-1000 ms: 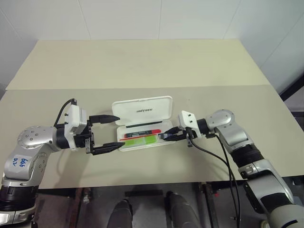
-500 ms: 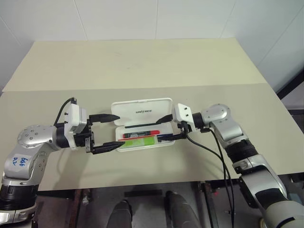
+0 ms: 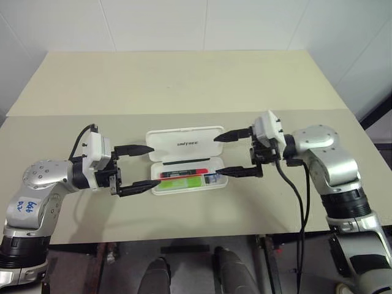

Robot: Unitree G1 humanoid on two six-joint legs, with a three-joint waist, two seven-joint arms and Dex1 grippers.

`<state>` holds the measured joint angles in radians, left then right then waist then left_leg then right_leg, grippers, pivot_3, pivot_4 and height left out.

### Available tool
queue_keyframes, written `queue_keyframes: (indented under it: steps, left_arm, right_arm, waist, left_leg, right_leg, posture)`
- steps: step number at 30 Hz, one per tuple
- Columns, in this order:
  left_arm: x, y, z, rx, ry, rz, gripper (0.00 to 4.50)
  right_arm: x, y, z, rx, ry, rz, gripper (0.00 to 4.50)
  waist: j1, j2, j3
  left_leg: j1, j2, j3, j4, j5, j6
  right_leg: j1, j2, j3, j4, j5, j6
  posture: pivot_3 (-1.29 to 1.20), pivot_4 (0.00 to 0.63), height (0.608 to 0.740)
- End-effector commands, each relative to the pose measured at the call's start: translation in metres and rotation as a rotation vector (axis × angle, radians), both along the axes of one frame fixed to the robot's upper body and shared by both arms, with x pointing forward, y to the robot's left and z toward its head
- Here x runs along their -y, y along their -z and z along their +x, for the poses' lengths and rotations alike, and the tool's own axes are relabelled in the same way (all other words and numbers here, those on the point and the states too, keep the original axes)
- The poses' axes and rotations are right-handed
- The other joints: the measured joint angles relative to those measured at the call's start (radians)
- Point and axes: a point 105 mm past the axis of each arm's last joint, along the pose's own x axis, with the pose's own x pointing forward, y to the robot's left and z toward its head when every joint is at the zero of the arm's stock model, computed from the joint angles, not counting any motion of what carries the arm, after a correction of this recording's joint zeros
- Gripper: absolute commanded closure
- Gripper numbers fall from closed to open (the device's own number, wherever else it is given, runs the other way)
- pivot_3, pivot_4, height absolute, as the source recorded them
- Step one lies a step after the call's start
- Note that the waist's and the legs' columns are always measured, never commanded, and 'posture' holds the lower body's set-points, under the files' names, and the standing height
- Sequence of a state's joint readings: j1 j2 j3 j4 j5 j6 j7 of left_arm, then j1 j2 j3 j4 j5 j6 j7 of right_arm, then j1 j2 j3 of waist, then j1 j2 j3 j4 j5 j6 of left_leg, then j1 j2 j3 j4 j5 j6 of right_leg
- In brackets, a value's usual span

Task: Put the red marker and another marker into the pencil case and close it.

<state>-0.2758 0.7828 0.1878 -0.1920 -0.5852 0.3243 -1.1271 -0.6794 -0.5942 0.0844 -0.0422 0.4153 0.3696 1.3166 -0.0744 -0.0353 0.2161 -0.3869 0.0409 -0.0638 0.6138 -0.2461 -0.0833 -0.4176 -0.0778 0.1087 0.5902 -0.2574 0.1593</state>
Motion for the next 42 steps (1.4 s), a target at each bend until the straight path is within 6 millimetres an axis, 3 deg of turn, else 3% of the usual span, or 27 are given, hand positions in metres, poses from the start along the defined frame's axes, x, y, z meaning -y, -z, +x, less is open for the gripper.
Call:
queue_keyframes:
  steps: [1,4,8,21,22,27,36,42]
  left_arm:
    - [-0.005,-0.008,-0.003,0.047,-0.011,-0.002,0.0]
    - [-0.009,-0.007,-0.002,0.044,-0.02,0.0,0.0]
    - [-0.012,-0.009,0.0,0.05,-0.021,-0.016,0.0]
    - [-0.017,-0.013,0.005,0.062,-0.028,-0.021,4.33]
    - [-0.017,-0.013,0.005,0.062,-0.028,-0.023,4.46]
    - [-0.016,-0.016,0.006,0.075,-0.055,-0.074,4.46]
    - [-0.052,-0.058,0.044,0.21,-0.395,-0.353,4.46]
    - [-0.053,-0.037,0.069,0.104,-0.469,-0.353,4.46]
  right_arm:
    - [0.03,-0.014,-0.014,0.05,0.096,0.054,0.07]
    - [0.052,-0.014,-0.016,0.097,0.195,0.079,0.07]
    - [0.066,-0.003,-0.019,0.094,0.236,0.049,0.07]
    - [0.066,0.0,-0.022,0.119,0.211,0.044,0.0]
    - [0.065,0.001,-0.023,0.116,0.208,0.043,0.0]
    - [0.064,0.004,-0.024,0.112,0.201,0.034,0.0]
    - [0.064,0.009,-0.024,0.114,0.209,0.023,0.0]
    - [0.063,0.005,-0.029,0.119,0.191,0.038,0.0]
  waist:
    - [0.003,0.0,0.0]
    - [0.017,0.0,0.0]
    - [0.016,0.0,0.0]
    - [0.018,0.0,0.0]
    - [0.018,0.0,0.0]
    - [0.018,0.0,0.0]
    - [0.02,0.0,0.0]
    - [0.021,0.0,0.0]
  left_leg:
    - [0.0,0.0,0.0,0.0,0.0,0.0]
    - [0.0,0.0,0.0,0.0,-0.001,0.0]
    - [0.001,0.0,0.001,0.0,0.0,0.0]
    - [0.0,0.0,0.002,0.004,0.0,0.0]
    - [0.0,0.0,0.002,0.004,0.0,0.0]
    - [0.0,0.0,0.002,0.004,0.0,0.0]
    - [0.0,0.0,0.002,0.007,0.0,0.0]
    - [0.001,0.0,0.001,0.008,0.0,0.0]
  right_leg:
    - [0.0,0.0,0.0,0.0,0.0,0.0]
    - [0.0,0.0,0.0,-0.001,-0.001,0.0]
    - [0.0,0.0,0.0,-0.001,-0.005,-0.009]
    - [0.001,0.0,0.002,-0.001,-0.006,-0.01]
    - [0.001,0.0,0.002,-0.001,-0.006,-0.01]
    - [0.001,0.0,0.002,-0.001,-0.006,-0.01]
    - [0.002,0.0,0.001,0.001,-0.004,-0.006]
    - [0.004,0.0,0.001,0.0,-0.004,-0.006]
  posture:
    - [0.0,0.15,0.74]
    - [0.0,0.15,0.74]
    - [0.0,0.15,0.74]
    - [0.0,0.15,0.74]
    - [0.0,0.15,0.74]
    - [0.0,0.15,0.74]
    - [0.0,0.15,0.74]
    - [0.0,0.15,0.74]
